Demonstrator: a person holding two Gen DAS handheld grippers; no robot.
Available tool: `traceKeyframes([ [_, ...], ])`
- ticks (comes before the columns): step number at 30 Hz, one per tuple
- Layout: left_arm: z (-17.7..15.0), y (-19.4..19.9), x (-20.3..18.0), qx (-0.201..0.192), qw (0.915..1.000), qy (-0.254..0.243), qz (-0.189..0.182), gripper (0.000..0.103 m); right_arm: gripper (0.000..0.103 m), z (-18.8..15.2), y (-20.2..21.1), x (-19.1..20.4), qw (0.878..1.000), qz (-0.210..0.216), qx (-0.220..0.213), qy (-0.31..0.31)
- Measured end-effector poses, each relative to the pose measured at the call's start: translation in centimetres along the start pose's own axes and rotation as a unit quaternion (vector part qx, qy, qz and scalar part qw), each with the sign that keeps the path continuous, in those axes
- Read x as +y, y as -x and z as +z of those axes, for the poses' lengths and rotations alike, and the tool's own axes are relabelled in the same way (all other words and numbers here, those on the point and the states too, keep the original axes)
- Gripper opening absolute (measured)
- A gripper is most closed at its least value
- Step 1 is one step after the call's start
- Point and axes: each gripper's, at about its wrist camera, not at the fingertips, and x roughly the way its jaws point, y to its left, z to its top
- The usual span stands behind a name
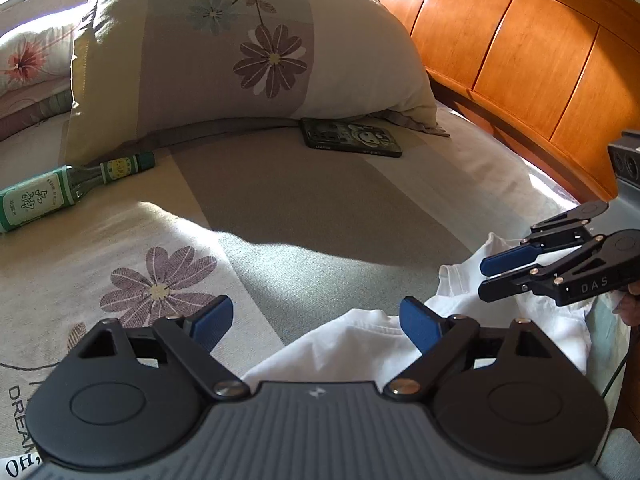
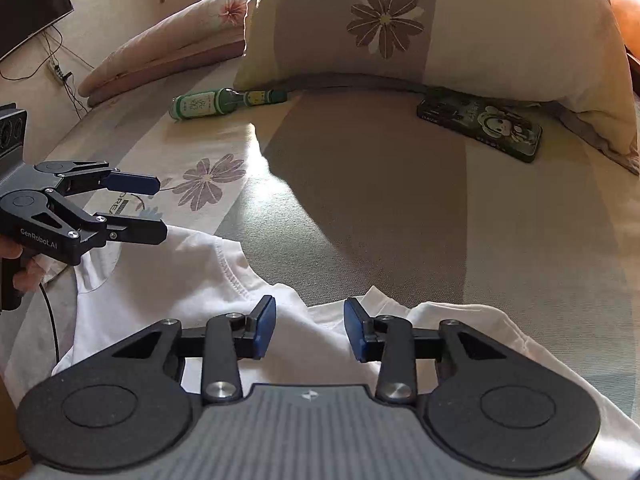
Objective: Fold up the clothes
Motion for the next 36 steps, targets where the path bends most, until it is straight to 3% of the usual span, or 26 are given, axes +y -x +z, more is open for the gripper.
traceKeyframes([
  [4,-0.1,-2.7,3.6,0.026,0.9978,0.053,0.030,0.088,0.034,-1.4,-0.8,-0.2,1.000,0.024,0.011,-0.006],
  [8,-2.0,-3.5,4.6,0.059,0.9961,0.048,0.045,0.082,0.035,-3.4,0.2,0.5,0.999,0.031,0.016,0.006],
  [19,-8.9,1.8,-0.4,0.065,0.9976,-0.013,0.022,0.081,0.035,-6.5,1.5,2.9,0.997,0.045,0.044,0.043],
  [23,-9.6,3.0,-1.6,0.060,0.9971,-0.042,0.023,0.081,0.036,-5.6,2.1,3.7,0.997,0.053,0.024,0.045],
  [27,-8.4,3.5,-0.8,0.045,0.9985,-0.023,-0.023,0.081,0.042,-4.7,2.8,4.6,0.997,0.063,0.002,0.049],
  [31,-6.8,1.8,0.6,0.052,0.9938,0.010,-0.098,0.081,0.045,-4.6,3.1,4.8,0.996,0.070,-0.008,0.045],
  [35,-5.5,-0.6,1.6,0.066,0.9933,0.021,-0.093,0.081,0.046,-5.2,3.2,4.4,0.997,0.062,-0.008,0.036],
  [36,-5.4,-1.0,1.9,0.075,0.9905,0.034,-0.110,0.081,0.046,-5.4,3.4,4.2,0.998,0.060,-0.008,0.033],
])
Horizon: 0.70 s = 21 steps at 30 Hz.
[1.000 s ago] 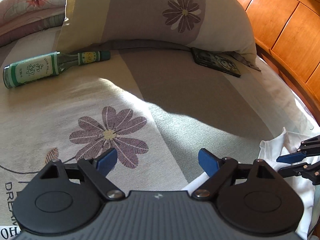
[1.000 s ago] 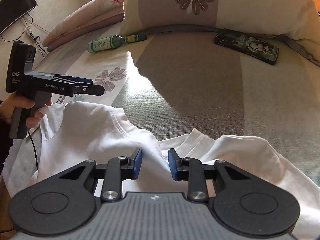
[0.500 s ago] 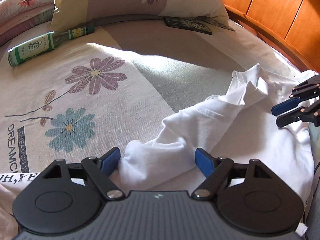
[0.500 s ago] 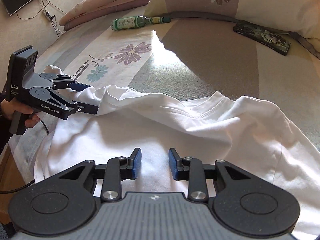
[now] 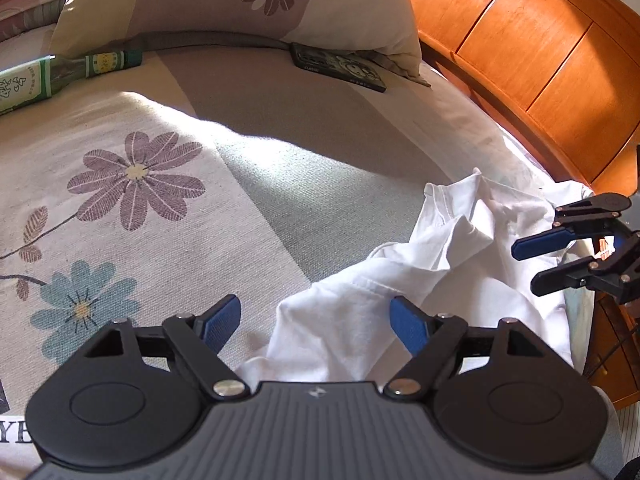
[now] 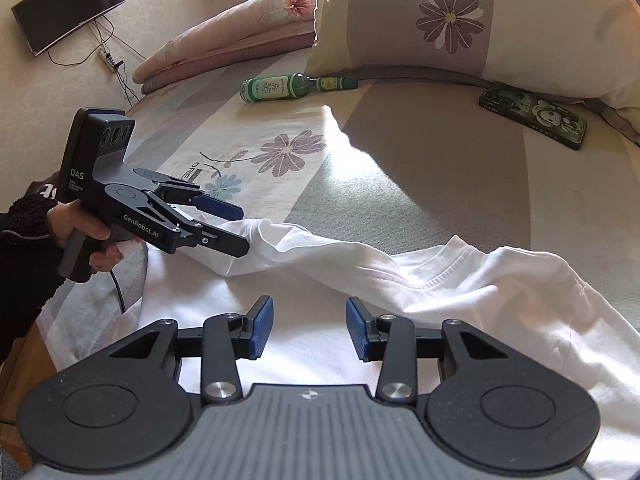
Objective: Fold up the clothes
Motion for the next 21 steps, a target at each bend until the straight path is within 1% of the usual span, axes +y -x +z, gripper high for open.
traceKeyframes([
  [2,0.3,-0.6,0.8,0.019,0.9983,0.029,-0.046,0.081,0.046,-0.4,0.4,-0.3,1.000,-0.006,-0.001,-0.006],
  [3,0.2,-0.7,0.9,0.028,0.9967,0.036,-0.067,0.083,0.047,-0.6,0.6,-0.4,1.000,-0.008,-0.003,-0.008],
  [4,0.0,-0.7,0.6,0.032,0.9960,0.035,-0.075,0.083,0.047,-0.8,0.9,-0.6,1.000,-0.010,-0.005,-0.011],
  [6,-0.6,0.1,-0.5,0.030,0.9965,0.025,-0.074,0.082,0.048,-1.3,1.5,-0.9,1.000,-0.013,-0.010,-0.017],
  [8,-1.5,1.6,-1.9,0.014,0.9963,0.008,-0.084,0.083,0.049,-1.9,2.1,-1.2,0.999,-0.016,-0.017,-0.024],
  [11,-3.2,3.4,-4.1,0.006,0.9947,-0.023,-0.100,0.083,0.050,-2.8,2.7,-1.7,0.999,-0.019,-0.021,-0.037],
  [13,-4.8,4.0,-5.5,0.018,0.9926,-0.044,-0.111,0.083,0.050,-3.5,2.8,-2.0,0.999,-0.022,-0.017,-0.041],
  [14,-5.4,4.0,-6.0,0.025,0.9917,-0.053,-0.114,0.083,0.050,-3.9,2.7,-2.0,0.999,-0.024,-0.013,-0.042],
  [15,-5.9,3.9,-6.5,0.031,0.9917,-0.066,-0.106,0.083,0.050,-4.1,2.7,-2.1,0.999,-0.026,-0.011,-0.044],
  [18,-6.7,3.5,-7.4,0.038,0.9922,-0.098,-0.067,0.083,0.050,-4.8,2.7,-2.2,0.998,-0.030,-0.004,-0.047],
  [19,-6.5,3.2,-7.3,0.036,0.9926,-0.098,-0.062,0.083,0.050,-5.0,2.7,-2.2,0.998,-0.031,-0.004,-0.049],
  [21,-6.0,2.8,-6.9,0.029,0.9934,-0.089,-0.067,0.082,0.050,-5.1,2.8,-2.2,0.998,-0.031,-0.006,-0.050],
])
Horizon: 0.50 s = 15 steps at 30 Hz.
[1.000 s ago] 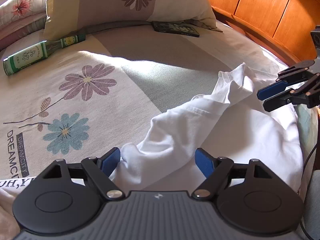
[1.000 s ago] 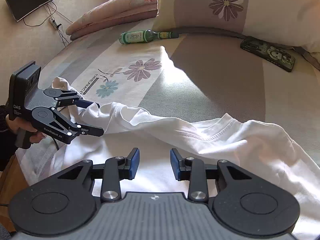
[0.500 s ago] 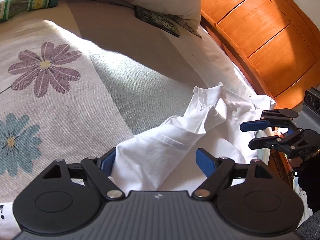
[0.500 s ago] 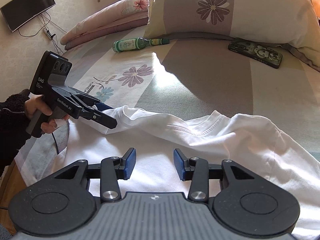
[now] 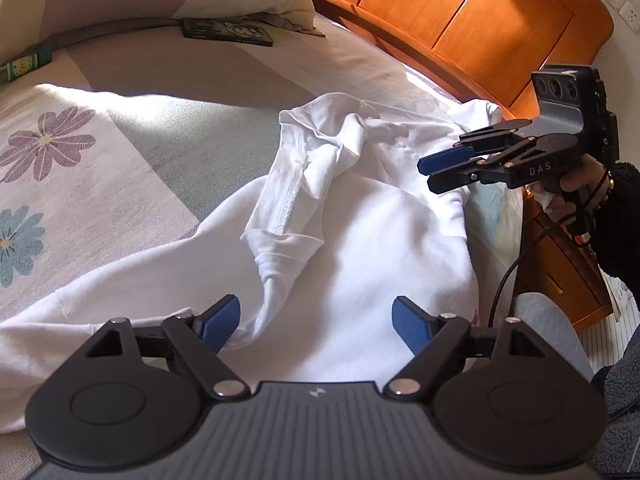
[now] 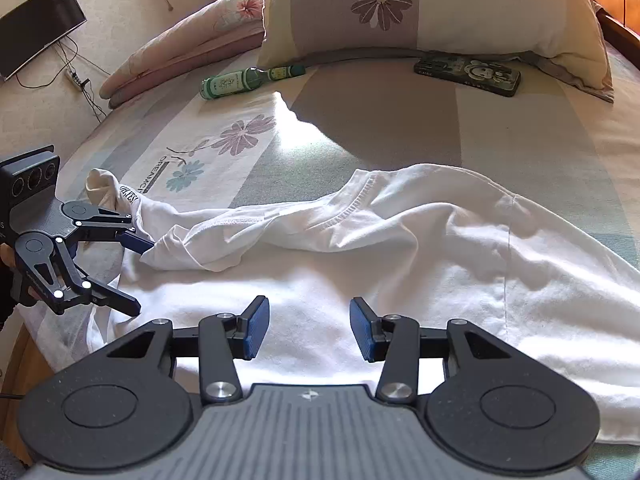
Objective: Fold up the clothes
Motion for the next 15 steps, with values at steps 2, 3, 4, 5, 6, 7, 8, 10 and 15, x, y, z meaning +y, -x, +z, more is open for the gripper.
traceKeyframes([
  [2,0.6,-0.4,0.5,-0.010,0.9999,0.006,-0.004,0.080,0.050,-0.1,0.2,0.0,1.000,0.001,-0.003,0.001],
  [3,0.9,-0.8,0.7,-0.011,0.9999,0.008,-0.001,0.074,0.050,0.0,0.2,0.0,1.000,-0.002,-0.005,0.005],
  [4,1.1,-1.2,0.9,-0.010,0.9999,0.011,0.003,0.065,0.050,0.0,0.3,-0.1,1.000,-0.004,-0.006,0.010],
  [5,1.2,-1.5,1.1,-0.007,0.9998,0.016,0.011,0.041,0.050,0.1,0.4,-0.1,1.000,-0.007,-0.007,0.015],
  [6,1.0,-1.8,1.2,-0.005,0.9996,0.018,0.019,0.028,0.050,0.2,0.4,-0.2,1.000,-0.010,-0.009,0.019],
  [7,0.7,-2.1,1.3,-0.004,0.9994,0.020,0.027,0.027,0.050,0.3,0.5,-0.2,1.000,-0.013,-0.010,0.024],
  [8,0.4,-2.0,1.2,-0.008,0.9993,0.020,0.030,0.027,0.050,0.6,0.4,-0.3,0.999,-0.017,-0.010,0.035],
  [10,-0.2,-1.6,1.1,-0.015,0.9991,0.016,0.036,0.023,0.051,1.5,0.3,-0.6,0.998,-0.024,-0.012,0.061],
  [15,-1.2,-1.0,1.7,-0.030,0.9975,0.038,0.051,0.010,0.057,5.9,-1.5,-1.8,0.988,-0.040,-0.020,0.147],
])
